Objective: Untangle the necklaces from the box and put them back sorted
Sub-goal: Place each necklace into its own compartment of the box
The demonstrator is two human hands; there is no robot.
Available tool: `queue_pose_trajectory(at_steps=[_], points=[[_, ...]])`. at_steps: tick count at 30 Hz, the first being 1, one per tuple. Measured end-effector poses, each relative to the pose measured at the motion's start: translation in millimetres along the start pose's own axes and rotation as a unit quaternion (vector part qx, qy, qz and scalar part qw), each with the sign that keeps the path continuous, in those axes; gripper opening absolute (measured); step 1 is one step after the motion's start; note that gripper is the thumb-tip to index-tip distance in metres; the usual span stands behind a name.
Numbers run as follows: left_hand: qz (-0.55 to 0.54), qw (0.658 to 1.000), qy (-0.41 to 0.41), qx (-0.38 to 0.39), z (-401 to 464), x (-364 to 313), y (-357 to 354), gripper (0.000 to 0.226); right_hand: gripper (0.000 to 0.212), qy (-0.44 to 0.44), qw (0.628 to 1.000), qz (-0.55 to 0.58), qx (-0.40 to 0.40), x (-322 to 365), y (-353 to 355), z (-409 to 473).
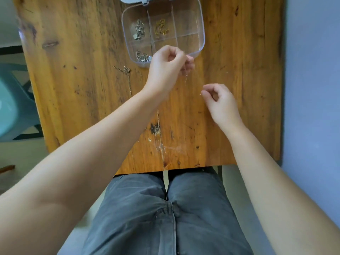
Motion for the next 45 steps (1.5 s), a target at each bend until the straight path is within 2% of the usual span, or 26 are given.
queue_pose_trajectory(at_steps=[3, 6, 11, 14, 18, 20, 22, 25, 27, 30, 33, 36, 38, 40, 43, 45], points=[[-0.162, 0.977, 0.105, -0.094, 2.1, 11.3, 25.3, 0.016, 0.015, -0.057, 0.992, 0.111, 0.002, -0.1, 17.0, -3.2], [-0.268, 0.942, 0.137, -0.151, 2.5, 14.1, 34.7, 0.009, 0.012, -0.043, 0.971, 0.237, 0.009, 32.1, 22.6, -3.0], [-0.334, 0.914, 0.144, -0.182, 11.4, -2.9, 32.2, 0.010, 0.012, 0.035, 0.985, 0.169, 0.012, 108.6, 2.2, 14.2], [-0.360, 0.913, 0.130, -0.138, 16.2, -24.1, 24.3, 0.014, 0.023, 0.084, 0.991, 0.098, 0.032, 138.8, -9.5, 20.8], [-0.341, 0.932, 0.097, -0.079, 24.7, -53.7, 20.9, 0.009, 0.046, 0.140, 0.974, 0.068, 0.163, 160.2, -25.7, 16.4], [-0.362, 0.925, 0.093, -0.074, 28.8, -62.1, 26.3, 0.007, 0.040, 0.129, 0.969, 0.065, 0.202, 163.1, -31.3, 13.5], [-0.371, 0.921, 0.089, -0.076, 31.9, -63.7, 36.8, 0.008, 0.025, 0.109, 0.963, 0.097, 0.228, 160.5, -34.8, 11.1], [-0.374, 0.915, 0.097, -0.116, 36.1, -53.5, 56.7, 0.004, 0.025, 0.017, 0.942, 0.225, 0.249, 143.9, -30.7, 18.7], [-0.373, 0.908, 0.110, -0.157, 39.2, -41.0, 67.3, 0.003, 0.025, -0.032, 0.931, 0.276, 0.236, 131.5, -23.3, 27.8], [-0.351, 0.903, 0.139, -0.204, 40.3, -19.8, 69.4, 0.003, 0.020, -0.063, 0.957, 0.244, 0.144, 119.3, -11.9, 42.5], [-0.279, 0.922, 0.180, -0.201, 36.9, -4.5, 51.1, 0.008, 0.021, -0.015, 0.995, 0.087, 0.045, 130.3, -11.8, 50.5], [-0.217, 0.932, 0.230, -0.174, 35.1, 4.9, 31.6, 0.021, 0.025, 0.041, 0.994, -0.092, 0.045, 147.1, -29.9, 52.1], [-0.183, 0.940, 0.243, -0.152, 35.4, 7.8, 29.3, 0.016, 0.029, 0.048, 0.983, -0.169, 0.057, 150.3, -37.4, 51.5], [-0.181, 0.946, 0.235, -0.131, 35.8, 6.4, 36.5, 0.018, 0.032, 0.048, 0.982, -0.178, 0.049, 150.1, -33.5, 49.2], [-0.180, 0.962, 0.170, -0.119, 36.5, 1.8, 73.2, 0.016, 0.031, 0.054, 0.992, -0.115, 0.025, 143.3, -20.2, 38.6], [-0.064, 0.984, 0.115, -0.122, 34.8, 1.0, 111.9, 0.016, 0.027, 0.047, 0.993, -0.094, 0.043, 128.2, -25.8, 22.4]])
Point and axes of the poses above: each hand's wrist, its own z-axis towards the middle knuckle, its own y-axis out of the back of the hand, x = y × z, the point moved 7 cm from there along z, towards the middle knuckle, and after that the axes turned 14 degrees about -y, right-handed, at the moved point
